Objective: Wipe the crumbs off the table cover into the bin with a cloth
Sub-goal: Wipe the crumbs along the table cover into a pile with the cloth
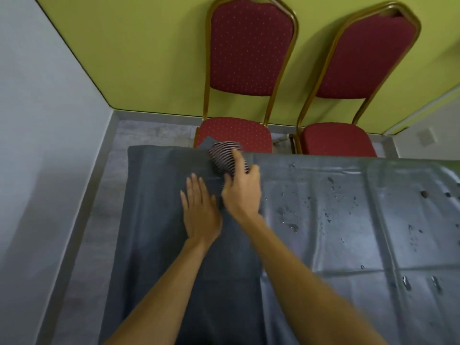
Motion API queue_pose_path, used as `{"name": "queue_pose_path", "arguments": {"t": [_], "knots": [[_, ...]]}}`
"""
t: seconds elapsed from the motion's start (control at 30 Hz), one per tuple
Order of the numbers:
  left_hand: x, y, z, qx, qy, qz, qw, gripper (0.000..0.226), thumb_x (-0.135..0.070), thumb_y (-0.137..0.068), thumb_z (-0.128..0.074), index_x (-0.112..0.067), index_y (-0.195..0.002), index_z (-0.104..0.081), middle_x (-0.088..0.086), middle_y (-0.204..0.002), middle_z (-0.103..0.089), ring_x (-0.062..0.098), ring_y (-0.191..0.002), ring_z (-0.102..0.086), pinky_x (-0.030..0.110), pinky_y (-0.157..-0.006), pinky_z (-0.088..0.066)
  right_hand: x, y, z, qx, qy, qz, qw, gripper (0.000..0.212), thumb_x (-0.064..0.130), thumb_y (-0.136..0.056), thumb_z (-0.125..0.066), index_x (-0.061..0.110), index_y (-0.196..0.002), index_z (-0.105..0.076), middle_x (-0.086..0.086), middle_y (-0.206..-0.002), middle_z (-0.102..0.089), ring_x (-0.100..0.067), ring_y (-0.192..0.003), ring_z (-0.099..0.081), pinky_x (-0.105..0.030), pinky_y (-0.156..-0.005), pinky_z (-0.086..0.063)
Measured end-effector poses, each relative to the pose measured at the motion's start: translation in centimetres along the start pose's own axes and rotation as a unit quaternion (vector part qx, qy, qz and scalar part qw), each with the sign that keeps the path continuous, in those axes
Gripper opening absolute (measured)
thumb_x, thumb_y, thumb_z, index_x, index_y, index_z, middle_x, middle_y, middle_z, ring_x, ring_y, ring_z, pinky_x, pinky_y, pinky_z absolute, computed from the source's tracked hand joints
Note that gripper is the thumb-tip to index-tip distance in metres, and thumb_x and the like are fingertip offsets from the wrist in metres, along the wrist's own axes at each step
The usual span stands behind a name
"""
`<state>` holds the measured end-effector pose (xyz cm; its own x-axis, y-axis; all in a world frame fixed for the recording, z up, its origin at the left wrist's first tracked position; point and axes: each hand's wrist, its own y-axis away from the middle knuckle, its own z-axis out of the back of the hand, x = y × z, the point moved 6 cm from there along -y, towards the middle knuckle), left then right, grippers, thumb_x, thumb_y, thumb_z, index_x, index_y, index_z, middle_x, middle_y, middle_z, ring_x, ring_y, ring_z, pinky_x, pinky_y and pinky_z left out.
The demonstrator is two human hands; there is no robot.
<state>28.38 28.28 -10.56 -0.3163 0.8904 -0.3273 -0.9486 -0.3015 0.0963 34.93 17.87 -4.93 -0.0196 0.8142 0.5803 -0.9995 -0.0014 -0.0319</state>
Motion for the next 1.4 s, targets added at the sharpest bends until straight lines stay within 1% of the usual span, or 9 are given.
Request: {"name": "queue_pose_path", "arguments": {"t": [0.1,0.27,0.47,0.57,0.7,0.87,1.07,1.2,1.4], "knots": [[1.2,0.1,-0.8,0.005,-0.046,-0.014,0.999,0.075,-0.041,-0.099,-0.032,-0.001,-0.155,-0.002,0.016,-0.164,0.004,0.028,-0.152,0.008,0.045,-0.121,0.010,2.0,1.9,-1.3,0.041,0.039,0.063,0.996,0.061,0.021,-0.094,-0.059,0.032,-0.148,-0.032,-0.014,-0.110,-0.047,-0.031,-0.089,-0.051,-0.046,-0.074,-0.055],[1.2,0.0,-0.3,-0.010,-0.040,-0.007,0.999,0.062,-0.037,-0.103,-0.013,-0.004,-0.155,-0.009,0.010,-0.164,-0.002,0.023,-0.152,0.001,0.045,-0.124,-0.004,-5.1,0.4,2.0,0.027,0.095,0.025,0.995,0.064,0.019,-0.093,-0.059,0.035,-0.148,-0.032,-0.015,-0.106,-0.048,-0.033,-0.086,-0.053,-0.042,-0.070,-0.053],[0.7,-0.1,0.0,0.006,-0.032,0.024,0.999,0.061,-0.032,-0.104,-0.021,-0.001,-0.155,-0.005,0.011,-0.164,0.006,0.025,-0.152,0.008,0.047,-0.123,0.001,-15.8,-2.1,9.6,-0.065,0.052,-0.201,0.976,0.060,0.026,-0.096,-0.057,0.036,-0.148,-0.029,-0.017,-0.118,-0.044,-0.037,-0.100,-0.055,-0.047,-0.084,-0.052],[-3.0,0.7,-0.4,0.003,-0.030,-0.011,0.999,0.062,-0.032,-0.104,-0.019,-0.002,-0.154,0.001,0.013,-0.163,0.011,0.026,-0.151,0.013,0.045,-0.122,0.009,-11.4,0.3,8.1,-0.067,0.017,-0.139,0.988,0.062,0.023,-0.094,-0.060,0.034,-0.148,-0.031,-0.012,-0.117,-0.044,-0.032,-0.094,-0.056,-0.046,-0.079,-0.055],[-4.4,1.9,-2.6,0.034,-0.023,-0.036,0.999,0.064,-0.037,-0.104,-0.022,-0.006,-0.156,0.001,0.010,-0.164,0.010,0.021,-0.151,0.016,0.046,-0.123,0.006,-4.5,4.5,2.9,0.021,0.032,0.008,0.999,0.063,0.025,-0.091,-0.064,0.031,-0.146,-0.034,-0.012,-0.108,-0.048,-0.028,-0.086,-0.052,-0.042,-0.070,-0.054],[-4.1,2.3,-2.3,-0.014,-0.050,-0.056,0.997,0.062,-0.036,-0.103,-0.014,-0.001,-0.155,-0.012,0.012,-0.164,-0.005,0.023,-0.153,0.000,0.046,-0.123,-0.005,-9.5,4.2,5.2,0.017,0.064,-0.012,0.998,0.061,0.019,-0.091,-0.060,0.032,-0.146,-0.037,-0.013,-0.101,-0.047,-0.031,-0.081,-0.050,-0.043,-0.066,-0.053],[-4.3,2.1,-2.3,0.001,-0.030,-0.045,0.998,0.062,-0.033,-0.102,-0.018,0.001,-0.154,-0.014,0.014,-0.164,-0.005,0.027,-0.152,0.000,0.049,-0.123,-0.005,-19.4,3.6,11.0,-0.076,0.018,-0.189,0.979,0.061,0.023,-0.095,-0.058,0.033,-0.149,-0.032,-0.012,-0.110,-0.045,-0.034,-0.087,-0.055,-0.045,-0.074,-0.054],[-5.8,2.5,-2.2,-0.012,-0.003,-0.049,0.999,0.059,-0.026,-0.102,-0.022,0.004,-0.152,-0.016,0.017,-0.163,-0.007,0.029,-0.152,-0.001,0.050,-0.123,-0.003,-13.0,5.9,9.3,-0.072,-0.024,-0.096,0.992,0.065,0.022,-0.094,-0.059,0.035,-0.151,-0.030,-0.008,-0.109,-0.043,-0.027,-0.084,-0.053,-0.037,-0.072,-0.051],[-6.7,4.7,-3.6,0.010,-0.027,-0.111,0.993,0.063,-0.031,-0.100,-0.029,-0.003,-0.155,-0.014,0.018,-0.163,-0.009,0.030,-0.152,-0.003,0.051,-0.122,-0.008,-8.7,10.0,5.1,0.045,0.013,0.005,0.999,0.065,0.017,-0.091,-0.055,0.034,-0.149,-0.033,-0.011,-0.104,-0.046,-0.029,-0.083,-0.050,-0.044,-0.066,-0.053]]}}
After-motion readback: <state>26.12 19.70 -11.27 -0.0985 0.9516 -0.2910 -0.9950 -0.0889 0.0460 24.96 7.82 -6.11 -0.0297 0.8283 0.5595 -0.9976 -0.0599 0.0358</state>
